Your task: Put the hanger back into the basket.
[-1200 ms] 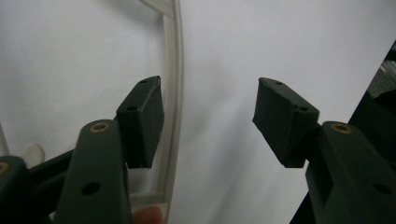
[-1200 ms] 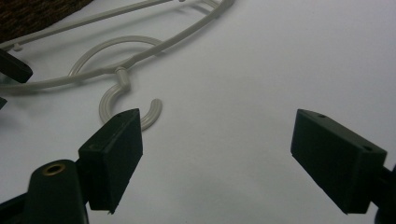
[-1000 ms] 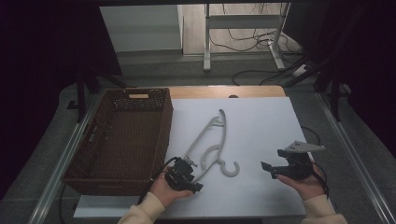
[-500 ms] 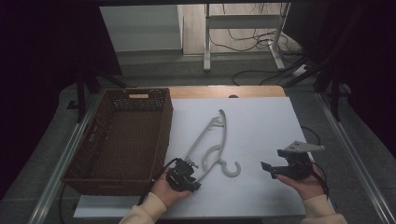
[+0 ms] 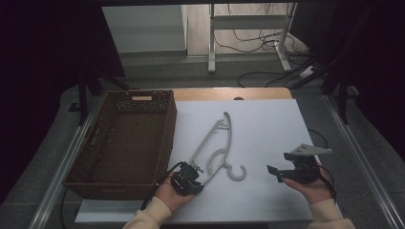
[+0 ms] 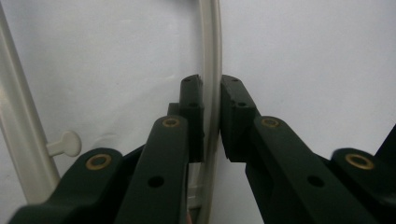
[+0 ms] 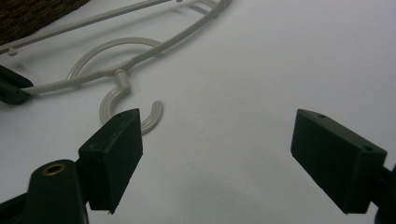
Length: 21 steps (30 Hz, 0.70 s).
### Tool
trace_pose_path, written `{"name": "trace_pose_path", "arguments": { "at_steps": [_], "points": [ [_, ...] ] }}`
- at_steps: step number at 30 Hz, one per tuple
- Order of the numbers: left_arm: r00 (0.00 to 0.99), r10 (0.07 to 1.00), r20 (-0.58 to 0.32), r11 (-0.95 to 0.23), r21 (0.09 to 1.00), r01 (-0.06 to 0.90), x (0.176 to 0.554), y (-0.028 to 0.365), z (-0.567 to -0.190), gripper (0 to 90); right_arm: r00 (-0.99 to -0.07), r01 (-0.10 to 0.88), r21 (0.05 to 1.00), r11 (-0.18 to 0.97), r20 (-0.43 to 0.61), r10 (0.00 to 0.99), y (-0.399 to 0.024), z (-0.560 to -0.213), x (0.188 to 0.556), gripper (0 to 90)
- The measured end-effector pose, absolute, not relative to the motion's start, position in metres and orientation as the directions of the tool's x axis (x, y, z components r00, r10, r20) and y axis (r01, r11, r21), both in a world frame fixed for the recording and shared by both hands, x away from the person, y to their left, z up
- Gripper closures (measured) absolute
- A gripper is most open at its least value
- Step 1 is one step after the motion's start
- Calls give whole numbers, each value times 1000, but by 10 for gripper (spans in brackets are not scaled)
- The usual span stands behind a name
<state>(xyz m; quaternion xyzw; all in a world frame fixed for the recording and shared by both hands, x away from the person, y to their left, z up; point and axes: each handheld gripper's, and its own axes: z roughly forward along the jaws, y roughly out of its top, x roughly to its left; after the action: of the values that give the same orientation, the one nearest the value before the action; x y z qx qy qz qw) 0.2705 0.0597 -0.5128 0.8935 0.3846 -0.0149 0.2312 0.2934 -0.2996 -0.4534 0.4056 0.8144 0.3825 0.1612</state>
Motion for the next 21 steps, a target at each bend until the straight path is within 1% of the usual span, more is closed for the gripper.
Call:
{"name": "trace_pose_path", "arguments": {
  "at_steps": [4,7,8,18,21],
  "points": [
    [701,680,-216,-594,399,699,272,60,-512,816,-618,538,754,377,48,785,-300,-454,294,173],
    [703,663,-257,-585,408,701,272,58,-512,818,-614,540,754,373,49,788,-301,-454,294,173],
    [707,660,-255,-587,411,697,272,56,-511,818,-613,541,755,371,51,789,-302,-453,294,173],
    [712,606,-354,-513,510,690,272,62,-489,820,-602,543,758,362,50,797,-307,-453,294,173],
    [716,607,-346,-508,523,684,272,63,-486,820,-600,542,760,358,52,798,-308,-452,294,173]
  ]
}}
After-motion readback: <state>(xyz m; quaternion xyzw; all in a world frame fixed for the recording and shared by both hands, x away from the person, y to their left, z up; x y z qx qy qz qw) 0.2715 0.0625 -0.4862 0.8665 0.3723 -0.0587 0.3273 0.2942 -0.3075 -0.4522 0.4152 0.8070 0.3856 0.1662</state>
